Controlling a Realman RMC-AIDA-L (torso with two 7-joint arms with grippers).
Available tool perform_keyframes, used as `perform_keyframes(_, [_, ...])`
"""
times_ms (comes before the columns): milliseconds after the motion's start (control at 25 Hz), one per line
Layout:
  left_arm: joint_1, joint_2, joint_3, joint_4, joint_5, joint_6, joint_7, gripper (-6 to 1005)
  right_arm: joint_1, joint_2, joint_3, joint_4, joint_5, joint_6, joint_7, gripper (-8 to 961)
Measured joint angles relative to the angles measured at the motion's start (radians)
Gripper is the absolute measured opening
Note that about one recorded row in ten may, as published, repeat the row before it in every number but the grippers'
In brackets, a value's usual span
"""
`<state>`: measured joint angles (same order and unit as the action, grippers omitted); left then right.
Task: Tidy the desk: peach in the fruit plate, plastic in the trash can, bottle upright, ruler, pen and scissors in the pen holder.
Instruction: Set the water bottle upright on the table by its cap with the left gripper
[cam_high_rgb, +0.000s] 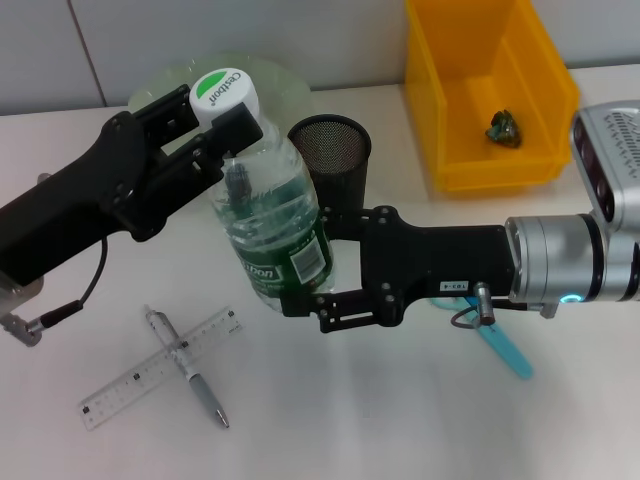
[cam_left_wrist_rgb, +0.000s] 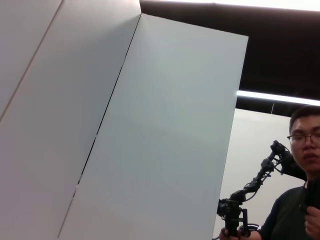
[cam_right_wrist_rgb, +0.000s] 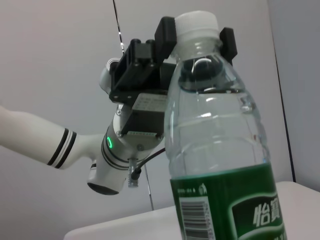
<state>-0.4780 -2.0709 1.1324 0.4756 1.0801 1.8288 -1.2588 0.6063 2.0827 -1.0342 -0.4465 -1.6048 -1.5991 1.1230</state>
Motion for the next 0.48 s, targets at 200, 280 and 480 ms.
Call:
perform_keyframes(200, [-0.002,0.0,0.0,0.0,-0.003,0.0,0.0,474,0.001,0.0,-0.01,0.002,0.0,0.012,0.0,808])
perform_keyframes(280, [-0.002,0.0,0.0,0.0,-0.003,0.0,0.0,475,0.001,0.0,-0.016,0.002,0.001,0.016,0.0,808])
perform_keyframes(480, [-0.003,0.0,0.0,0.0,-0.004,0.0,0.001,480,0.001,0.0,-0.018,0.004,0.001,0.025,0.0,808])
